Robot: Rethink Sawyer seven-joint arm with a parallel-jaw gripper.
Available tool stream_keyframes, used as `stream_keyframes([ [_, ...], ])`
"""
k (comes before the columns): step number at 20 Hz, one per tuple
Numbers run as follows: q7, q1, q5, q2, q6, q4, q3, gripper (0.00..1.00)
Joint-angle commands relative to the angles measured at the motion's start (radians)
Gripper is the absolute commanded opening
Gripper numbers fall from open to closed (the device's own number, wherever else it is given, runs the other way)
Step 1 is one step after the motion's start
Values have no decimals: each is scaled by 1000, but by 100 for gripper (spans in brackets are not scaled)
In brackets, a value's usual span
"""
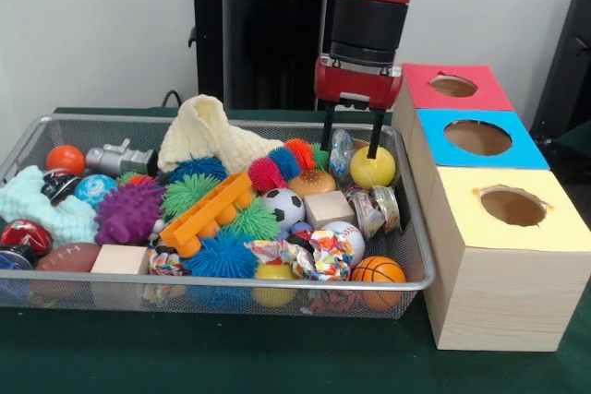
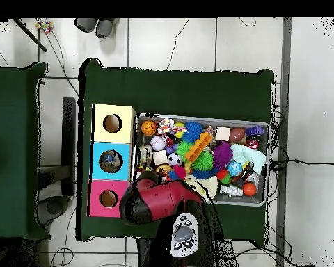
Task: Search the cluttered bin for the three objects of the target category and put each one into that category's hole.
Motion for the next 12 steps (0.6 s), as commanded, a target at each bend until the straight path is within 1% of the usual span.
stream_keyframes([
  [1,69,-11,-49,30,-60,51,2,100],
  [7,98,43,-18,61,-56,24,-38,100],
  [10,108,58,-5,72,-61,15,-50,100],
  [12,106,54,-2,78,-64,10,-46,100],
])
